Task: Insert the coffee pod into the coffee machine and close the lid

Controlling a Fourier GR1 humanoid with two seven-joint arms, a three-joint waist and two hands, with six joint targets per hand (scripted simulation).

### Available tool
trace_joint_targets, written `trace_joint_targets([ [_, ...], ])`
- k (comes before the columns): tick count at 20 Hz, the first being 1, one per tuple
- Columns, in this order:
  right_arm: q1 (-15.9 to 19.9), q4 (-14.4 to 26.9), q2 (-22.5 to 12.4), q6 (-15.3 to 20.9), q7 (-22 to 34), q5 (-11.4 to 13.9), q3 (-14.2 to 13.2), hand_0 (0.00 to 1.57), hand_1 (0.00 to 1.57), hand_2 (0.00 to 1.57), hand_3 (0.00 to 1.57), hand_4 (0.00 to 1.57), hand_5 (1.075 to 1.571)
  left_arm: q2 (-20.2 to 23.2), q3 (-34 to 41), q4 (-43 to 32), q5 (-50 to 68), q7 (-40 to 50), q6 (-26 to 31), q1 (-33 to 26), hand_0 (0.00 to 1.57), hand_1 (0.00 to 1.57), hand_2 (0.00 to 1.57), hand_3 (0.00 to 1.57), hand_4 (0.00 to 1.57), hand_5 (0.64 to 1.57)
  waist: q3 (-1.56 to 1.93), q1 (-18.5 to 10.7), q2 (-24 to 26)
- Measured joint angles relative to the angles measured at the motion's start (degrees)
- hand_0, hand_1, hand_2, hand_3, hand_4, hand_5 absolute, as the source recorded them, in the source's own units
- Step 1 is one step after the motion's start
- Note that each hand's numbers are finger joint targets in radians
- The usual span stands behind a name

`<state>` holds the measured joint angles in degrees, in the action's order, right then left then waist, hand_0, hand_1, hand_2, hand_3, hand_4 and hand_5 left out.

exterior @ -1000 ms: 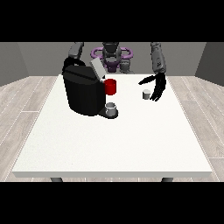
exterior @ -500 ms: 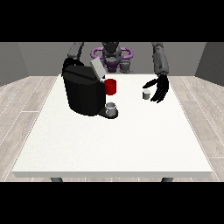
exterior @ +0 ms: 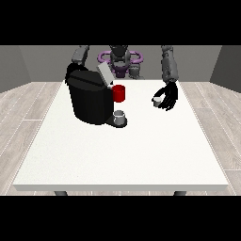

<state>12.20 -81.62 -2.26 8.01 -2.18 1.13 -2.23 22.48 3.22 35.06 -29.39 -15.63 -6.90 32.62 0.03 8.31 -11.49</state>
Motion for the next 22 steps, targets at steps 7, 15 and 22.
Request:
trace_joint_targets([
  [7,0.13,-1.18,0.96,1.05,0.83,-0.43,1.10,0.00,0.00,0.00,0.00,0.51,1.571,1.42,-0.84,-3.26,-3.76,-1.61,-1.82,1.72,1.11,1.11,1.17,0.97,0.28,1.571,0.05,0.67,-0.19],
  [15,-0.24,0.77,0.24,0.88,-0.25,-2.12,0.15,0.00,0.00,0.00,0.00,0.40,1.571,1.84,-1.31,-3.17,-5.10,-4.44,0.62,4.39,1.45,1.45,1.45,1.39,0.62,1.571,-0.03,0.40,1.09],
  [22,-0.39,5.65,0.54,0.55,-1.90,-2.95,-1.05,0.00,0.00,0.00,0.00,0.46,1.571,1.39,-1.72,0.00,-4.62,-3.69,6.69,9.13,1.26,1.26,1.32,1.30,0.53,1.571,-0.02,-0.55,3.85],
])
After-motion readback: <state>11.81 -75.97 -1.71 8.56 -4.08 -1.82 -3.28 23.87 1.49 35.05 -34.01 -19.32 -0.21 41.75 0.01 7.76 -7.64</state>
